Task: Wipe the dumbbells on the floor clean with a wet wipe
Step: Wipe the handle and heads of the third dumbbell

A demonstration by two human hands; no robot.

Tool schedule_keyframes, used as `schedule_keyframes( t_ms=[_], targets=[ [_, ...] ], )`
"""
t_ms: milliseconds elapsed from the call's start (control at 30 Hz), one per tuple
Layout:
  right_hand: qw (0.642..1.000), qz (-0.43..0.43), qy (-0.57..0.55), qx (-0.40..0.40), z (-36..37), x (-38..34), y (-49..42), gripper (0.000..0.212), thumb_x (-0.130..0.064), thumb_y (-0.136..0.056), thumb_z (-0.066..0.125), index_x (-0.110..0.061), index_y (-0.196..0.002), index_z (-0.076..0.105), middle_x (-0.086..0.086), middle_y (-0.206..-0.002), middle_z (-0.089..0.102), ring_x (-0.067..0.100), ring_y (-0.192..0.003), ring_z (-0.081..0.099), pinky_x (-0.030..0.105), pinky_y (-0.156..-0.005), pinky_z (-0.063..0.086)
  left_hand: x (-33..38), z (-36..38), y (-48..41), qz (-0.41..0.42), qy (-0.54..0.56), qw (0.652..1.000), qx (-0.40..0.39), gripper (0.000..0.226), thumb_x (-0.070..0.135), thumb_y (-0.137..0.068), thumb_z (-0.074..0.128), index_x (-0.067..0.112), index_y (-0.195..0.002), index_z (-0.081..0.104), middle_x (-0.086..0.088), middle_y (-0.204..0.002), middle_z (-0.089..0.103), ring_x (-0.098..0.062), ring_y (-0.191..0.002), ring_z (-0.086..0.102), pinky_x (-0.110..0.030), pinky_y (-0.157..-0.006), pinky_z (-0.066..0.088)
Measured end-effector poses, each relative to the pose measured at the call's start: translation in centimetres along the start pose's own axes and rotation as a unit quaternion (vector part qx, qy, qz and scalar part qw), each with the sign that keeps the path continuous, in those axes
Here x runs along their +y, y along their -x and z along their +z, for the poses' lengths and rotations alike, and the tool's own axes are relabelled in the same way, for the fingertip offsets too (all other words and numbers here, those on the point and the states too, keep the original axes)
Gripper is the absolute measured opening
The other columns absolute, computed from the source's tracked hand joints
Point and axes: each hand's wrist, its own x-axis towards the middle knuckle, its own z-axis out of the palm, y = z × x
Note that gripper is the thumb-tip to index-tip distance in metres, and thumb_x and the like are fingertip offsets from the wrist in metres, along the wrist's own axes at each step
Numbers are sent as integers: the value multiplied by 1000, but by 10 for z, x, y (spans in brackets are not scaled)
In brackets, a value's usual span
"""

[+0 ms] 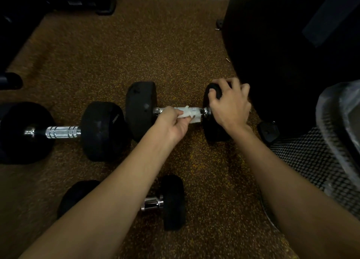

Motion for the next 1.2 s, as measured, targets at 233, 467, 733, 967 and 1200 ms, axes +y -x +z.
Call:
schedule_keyframes(
  t_ms=[233,467,733,967,1200],
  targets=[
    [1000,3,-5,4,0,1,3,37,-44,-93,42,-34,-126,55,-1,-132,47,27,-121,38,37,-81,42,18,-3,-4,310,-504,798,111,38,5,-94,39,10,-125,59,-9,-121,62,-20,-109,60,-14,-80,44],
    [1000,7,2,3,1,1,1,38,-45,-93,42,-34,-126,55,0,-133,47,27,-121,38,38,-81,43,14,-14,-40,268,-849,456,-6,36,26,-98,37,8,-124,54,-19,-119,60,-37,-108,56,-48,-101,39],
    [1000,7,-3,8,1,1,0,37,-45,-93,43,-35,-126,56,-2,-132,48,26,-121,39,38,-81,43,17,-23,-66,331,-807,475,-116,31,36,-98,43,14,-107,64,-12,-98,68,-28,-94,62,-36,-79,48],
    [1000,5,-7,11,2,2,2,39,-46,-93,43,-35,-129,55,-3,-131,48,24,-120,38,33,-78,38,26,-9,-82,314,-807,499,-26,29,28,-96,47,8,-104,67,-17,-100,64,-34,-93,62,-39,-82,53],
    [1000,3,1,11,1,2,2,39,-45,-93,43,-35,-129,54,-3,-132,47,23,-121,38,36,-80,42,18,14,-85,260,-820,487,-149,22,28,-96,52,15,-102,68,-5,-90,62,-21,-98,59,-23,-72,36]
  ],
)
